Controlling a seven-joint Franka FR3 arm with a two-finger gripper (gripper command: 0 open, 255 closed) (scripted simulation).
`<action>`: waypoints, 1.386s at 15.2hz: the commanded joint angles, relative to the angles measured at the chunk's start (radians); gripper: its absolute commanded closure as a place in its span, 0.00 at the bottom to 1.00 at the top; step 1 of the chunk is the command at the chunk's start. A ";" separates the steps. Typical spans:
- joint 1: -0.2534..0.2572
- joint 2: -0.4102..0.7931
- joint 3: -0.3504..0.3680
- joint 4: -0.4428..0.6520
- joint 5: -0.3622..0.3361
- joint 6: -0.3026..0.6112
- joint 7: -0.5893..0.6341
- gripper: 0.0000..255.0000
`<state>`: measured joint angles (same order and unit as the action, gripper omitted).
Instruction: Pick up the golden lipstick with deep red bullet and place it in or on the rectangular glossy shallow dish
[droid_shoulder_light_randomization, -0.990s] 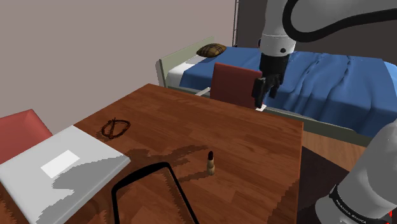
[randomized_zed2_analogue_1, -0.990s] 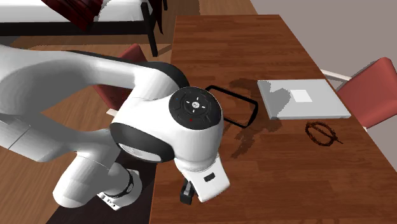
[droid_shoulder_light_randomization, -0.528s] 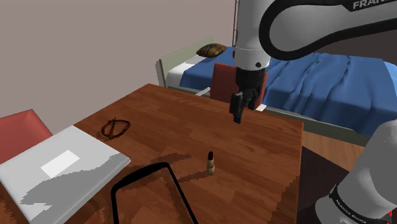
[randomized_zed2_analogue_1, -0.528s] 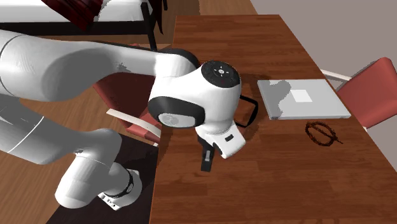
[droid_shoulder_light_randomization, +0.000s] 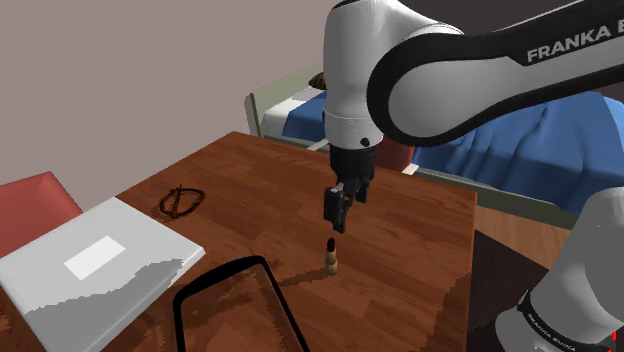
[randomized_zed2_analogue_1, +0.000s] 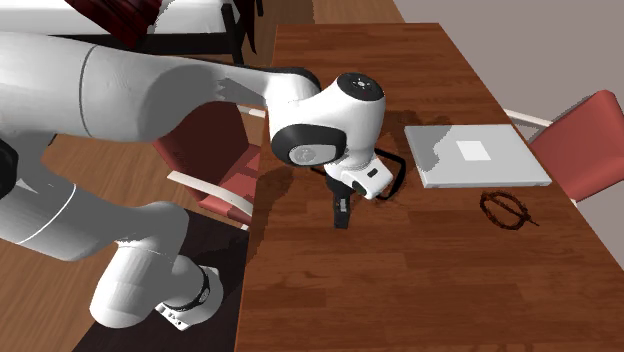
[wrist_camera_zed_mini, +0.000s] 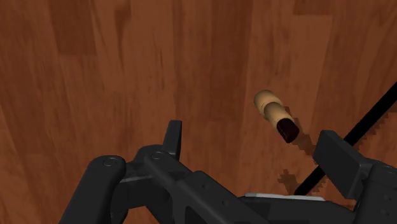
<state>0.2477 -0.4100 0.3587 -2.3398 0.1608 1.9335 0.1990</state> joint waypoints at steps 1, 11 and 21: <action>0.014 0.050 0.035 0.035 -0.005 0.019 0.019 0.00; 0.029 0.129 0.084 -0.011 -0.017 0.145 0.046 0.00; 0.029 0.129 0.084 -0.011 -0.017 0.145 0.046 1.00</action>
<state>0.2770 -0.2807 0.4422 -2.3511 0.1440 2.0786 0.2448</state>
